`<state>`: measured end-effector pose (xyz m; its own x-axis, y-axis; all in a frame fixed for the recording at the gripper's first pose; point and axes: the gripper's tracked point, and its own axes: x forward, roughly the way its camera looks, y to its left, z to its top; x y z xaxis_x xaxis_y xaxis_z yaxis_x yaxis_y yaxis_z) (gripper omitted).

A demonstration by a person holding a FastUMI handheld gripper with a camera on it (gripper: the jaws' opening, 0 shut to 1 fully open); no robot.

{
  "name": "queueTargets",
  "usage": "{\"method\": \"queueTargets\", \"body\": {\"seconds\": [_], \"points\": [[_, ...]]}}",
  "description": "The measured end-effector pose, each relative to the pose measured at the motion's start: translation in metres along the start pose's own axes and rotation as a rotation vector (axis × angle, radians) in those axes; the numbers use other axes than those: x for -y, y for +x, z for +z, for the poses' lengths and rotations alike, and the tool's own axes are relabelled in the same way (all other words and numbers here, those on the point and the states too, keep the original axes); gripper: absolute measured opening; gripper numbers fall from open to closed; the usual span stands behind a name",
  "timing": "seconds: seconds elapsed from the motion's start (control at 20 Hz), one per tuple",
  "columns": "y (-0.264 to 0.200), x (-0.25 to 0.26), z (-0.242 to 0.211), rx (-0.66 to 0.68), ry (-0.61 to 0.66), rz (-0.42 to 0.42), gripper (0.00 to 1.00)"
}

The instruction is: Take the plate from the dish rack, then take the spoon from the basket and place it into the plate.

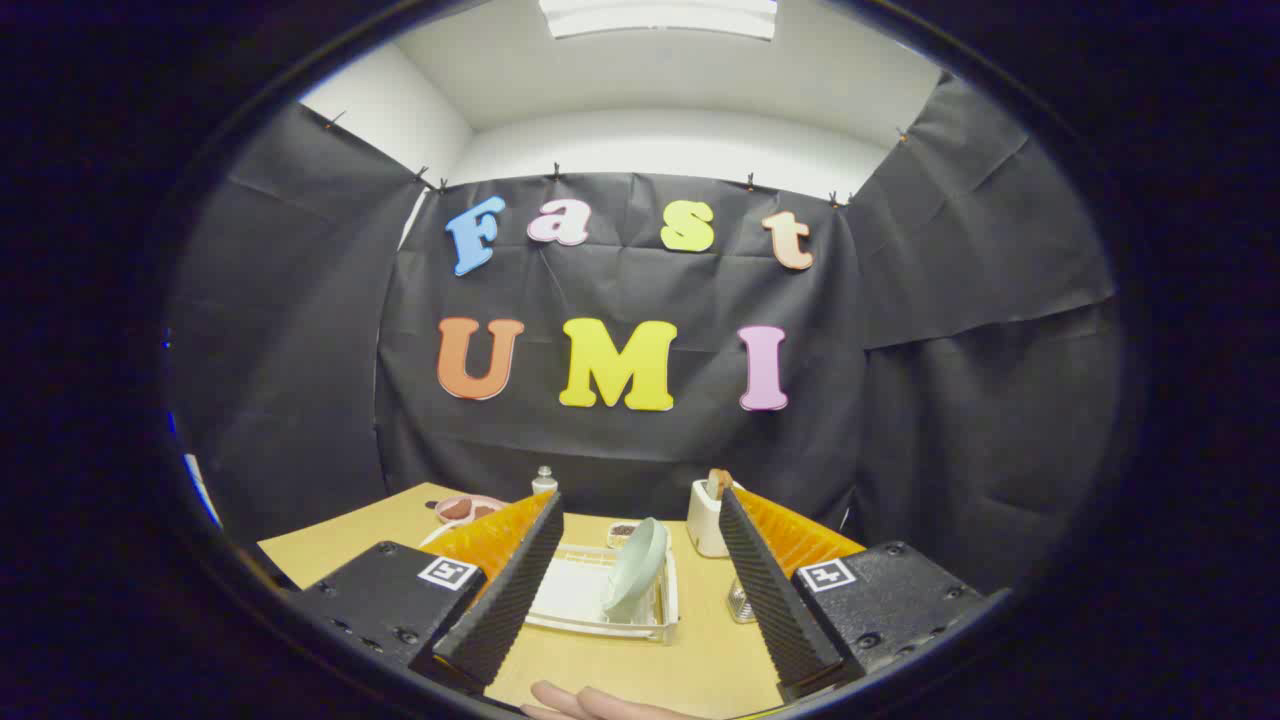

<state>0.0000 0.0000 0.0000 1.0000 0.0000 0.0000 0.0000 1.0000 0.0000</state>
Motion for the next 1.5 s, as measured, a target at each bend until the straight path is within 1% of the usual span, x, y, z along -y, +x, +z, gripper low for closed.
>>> {"method": "queueTargets", "body": {"seconds": [0.15,0.25,0.35,0.45,0.6,0.85,1.05,1.2,1.35,1.5], "points": [[-0.006,0.015,-0.006,-0.019,-0.021,-0.010,1.00],[-0.006,0.029,-0.012,-0.018,-0.002,-0.018,1.00],[0.000,0.038,-0.020,-0.031,0.031,-0.019,1.00],[0.014,0.044,-0.029,-0.047,0.033,-0.021,1.00],[0.036,0.040,-0.041,-0.068,0.025,-0.004,1.00],[0.045,0.026,-0.056,-0.097,0.045,0.026,1.00],[0.064,0.023,-0.060,-0.133,0.064,0.019,1.00],[0.095,0.019,-0.065,-0.210,0.046,0.020,1.00],[0.140,0.016,-0.066,-0.304,0.032,0.028,1.00],[0.184,0.002,-0.086,-0.491,0.013,0.071,0.98]]}}
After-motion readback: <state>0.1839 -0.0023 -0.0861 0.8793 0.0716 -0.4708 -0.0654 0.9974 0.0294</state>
